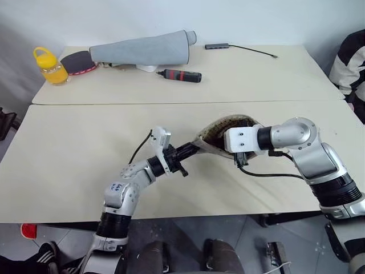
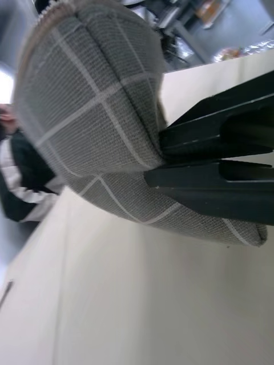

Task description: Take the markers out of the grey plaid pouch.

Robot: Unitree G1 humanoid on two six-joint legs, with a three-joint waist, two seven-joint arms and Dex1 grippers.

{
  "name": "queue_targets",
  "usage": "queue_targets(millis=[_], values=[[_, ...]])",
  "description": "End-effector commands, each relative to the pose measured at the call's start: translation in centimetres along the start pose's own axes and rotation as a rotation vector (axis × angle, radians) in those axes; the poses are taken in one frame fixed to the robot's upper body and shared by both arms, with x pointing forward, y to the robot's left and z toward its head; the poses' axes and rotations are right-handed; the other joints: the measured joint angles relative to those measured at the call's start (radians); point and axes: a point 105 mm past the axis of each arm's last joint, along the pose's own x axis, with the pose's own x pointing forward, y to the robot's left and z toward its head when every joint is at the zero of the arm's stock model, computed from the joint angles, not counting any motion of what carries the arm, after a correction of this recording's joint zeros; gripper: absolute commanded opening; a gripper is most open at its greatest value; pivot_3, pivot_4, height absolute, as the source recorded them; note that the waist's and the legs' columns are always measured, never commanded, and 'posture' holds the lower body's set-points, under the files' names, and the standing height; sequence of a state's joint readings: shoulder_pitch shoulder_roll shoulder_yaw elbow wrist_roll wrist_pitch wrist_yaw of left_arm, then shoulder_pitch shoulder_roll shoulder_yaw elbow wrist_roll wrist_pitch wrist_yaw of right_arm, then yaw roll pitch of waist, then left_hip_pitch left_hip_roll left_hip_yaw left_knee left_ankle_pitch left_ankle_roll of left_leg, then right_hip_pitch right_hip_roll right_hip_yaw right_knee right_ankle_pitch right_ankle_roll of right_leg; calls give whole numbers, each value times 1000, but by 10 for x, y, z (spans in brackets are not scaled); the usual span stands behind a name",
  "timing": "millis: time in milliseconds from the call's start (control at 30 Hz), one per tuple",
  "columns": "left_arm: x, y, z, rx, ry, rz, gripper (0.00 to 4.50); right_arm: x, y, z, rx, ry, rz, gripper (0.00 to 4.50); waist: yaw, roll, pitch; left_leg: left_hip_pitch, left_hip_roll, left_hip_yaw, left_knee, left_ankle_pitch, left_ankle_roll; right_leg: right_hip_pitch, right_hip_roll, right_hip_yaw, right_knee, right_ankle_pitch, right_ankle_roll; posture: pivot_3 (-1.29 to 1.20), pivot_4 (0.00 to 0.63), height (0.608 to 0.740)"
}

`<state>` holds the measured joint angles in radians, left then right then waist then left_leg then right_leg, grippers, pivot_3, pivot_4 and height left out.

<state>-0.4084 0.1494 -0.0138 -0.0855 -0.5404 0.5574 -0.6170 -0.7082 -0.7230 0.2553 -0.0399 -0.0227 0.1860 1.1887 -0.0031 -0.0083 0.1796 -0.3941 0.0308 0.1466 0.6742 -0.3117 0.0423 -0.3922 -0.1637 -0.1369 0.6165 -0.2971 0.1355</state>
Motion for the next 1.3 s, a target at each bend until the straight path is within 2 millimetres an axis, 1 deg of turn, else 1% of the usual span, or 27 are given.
queue_targets(millis=[33,100,267,333,433,467,533,633,700,767,833,933,1000,1067,1200,1267,1300], values=[[-12,7,1,165,42,32,0,-11,-2,23,23,-102,14,588,-1,0,0,0,0,0,0,0,0,0,0,0,0,0,0,0,150,740],[-17,10,-1,188,57,37,0,-18,-7,15,41,-61,-1,588,-1,0,0,0,0,0,0,0,0,0,0,0,0,0,0,0,150,740],[-22,15,5,231,36,54,0,-29,-3,-7,33,69,30,588,3,0,0,-3,0,0,1,0,0,0,0,-1,-4,0,0,0,150,740],[-21,14,5,256,41,46,0,-30,-2,-17,0,124,35,588,1,0,0,-3,0,0,1,0,1,0,0,-1,-5,0,0,0,150,740],[-21,12,4,250,40,29,0,-28,-1,-24,-31,163,35,588,1,0,0,-3,0,0,0,0,0,0,0,-1,-4,0,0,0,150,740],[-21,12,4,252,45,32,0,-27,0,-24,-29,161,37,588,1,0,0,-3,0,0,0,0,0,0,0,-1,-4,0,0,0,150,740],[-23,14,3,273,58,45,0,-28,-6,-14,29,89,6,587,1,0,0,-3,0,0,0,0,0,-1,0,-1,-4,0,0,0,150,740],[-27,19,3,308,73,67,0,-34,-11,-7,82,48,-20,582,1,0,0,-3,0,0,1,0,0,0,0,-1,-4,0,0,0,150,740],[-30,22,-1,330,101,66,0,-39,-13,-13,70,96,-24,582,1,0,0,-3,0,0,1,0,0,0,0,-1,-4,0,0,0,150,740],[-31,21,-2,328,106,58,0,-41,-14,-23,53,167,-32,582,2,0,0,-3,0,0,1,0,1,0,0,-1,-4,0,0,0,150,740],[-30,18,-4,329,112,40,0,-38,-13,-26,69,169,-45,582,3,0,0,-3,0,0,1,0,1,0,0,-1,-4,0,0,0,150,740],[-28,18,-8,336,129,38,0,-32,-7,-20,75,138,-16,581,2,0,0,-3,0,0,1,0,1,0,0,-1,-4,0,0,0,150,740],[-27,16,-11,304,134,30,0,-30,-8,-14,79,103,-13,581,1,0,0,-3,0,0,1,0,1,-1,0,-1,-4,0,0,0,150,740],[-27,12,-11,269,123,0,0,-28,-8,-13,79,99,-15,581,1,0,0,-3,0,0,1,0,1,-1,0,-1,-4,0,0,0,150,740],[-27,7,-6,260,88,-7,1059,-23,-2,-10,81,87,4,581,1,0,0,-3,0,0,1,0,1,-1,0,-1,-4,0,0,0,150,740],[-27,3,-6,254,81,-26,1723,-22,-1,-7,82,77,7,581,3,0,0,-3,0,0,1,0,1,-1,0,-2,-4,0,0,0,150,740],[-27,3,-7,267,83,-29,1748,-21,-1,-6,84,69,8,581,3,0,0,-3,0,-1,1,0,1,-1,0,-1,-4,0,0,0,150,740]])
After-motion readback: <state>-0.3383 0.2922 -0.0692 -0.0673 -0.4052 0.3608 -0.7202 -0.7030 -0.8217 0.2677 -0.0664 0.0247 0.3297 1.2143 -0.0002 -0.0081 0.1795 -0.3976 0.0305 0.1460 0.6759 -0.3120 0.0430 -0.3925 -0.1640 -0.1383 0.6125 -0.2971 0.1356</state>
